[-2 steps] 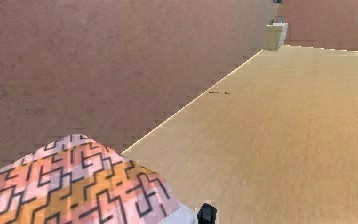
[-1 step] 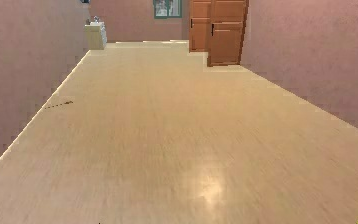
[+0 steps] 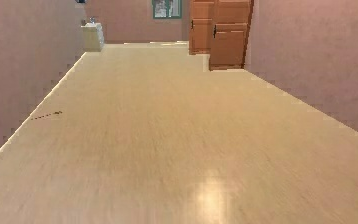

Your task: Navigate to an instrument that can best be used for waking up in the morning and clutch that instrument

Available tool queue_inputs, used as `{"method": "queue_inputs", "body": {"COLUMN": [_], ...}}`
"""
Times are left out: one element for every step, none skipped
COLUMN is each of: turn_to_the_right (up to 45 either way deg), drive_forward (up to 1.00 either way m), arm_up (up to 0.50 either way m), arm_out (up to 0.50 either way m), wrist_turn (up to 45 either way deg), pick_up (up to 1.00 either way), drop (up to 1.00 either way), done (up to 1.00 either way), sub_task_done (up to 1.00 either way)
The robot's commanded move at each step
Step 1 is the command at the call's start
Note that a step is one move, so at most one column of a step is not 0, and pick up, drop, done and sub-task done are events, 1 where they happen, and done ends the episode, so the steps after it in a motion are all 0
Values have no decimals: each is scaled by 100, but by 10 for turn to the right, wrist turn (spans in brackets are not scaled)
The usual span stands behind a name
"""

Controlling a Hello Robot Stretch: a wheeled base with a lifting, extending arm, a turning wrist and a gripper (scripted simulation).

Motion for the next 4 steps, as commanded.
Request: {"method": "queue_inputs", "body": {"turn_to_the_right": [180, 0, 0, 0], "drive_forward": [0, 0, 0, 0], "arm_up": [0, 50, 32, 0], "arm_out": [0, 0, 0, 38], "wrist_turn": [0, 0, 0, 0], "pick_up": [0, 0, 0, 0], "drop": [0, 0, 0, 0], "done": [0, 0, 0, 0], "sub_task_done": [0, 0, 0, 0]}}
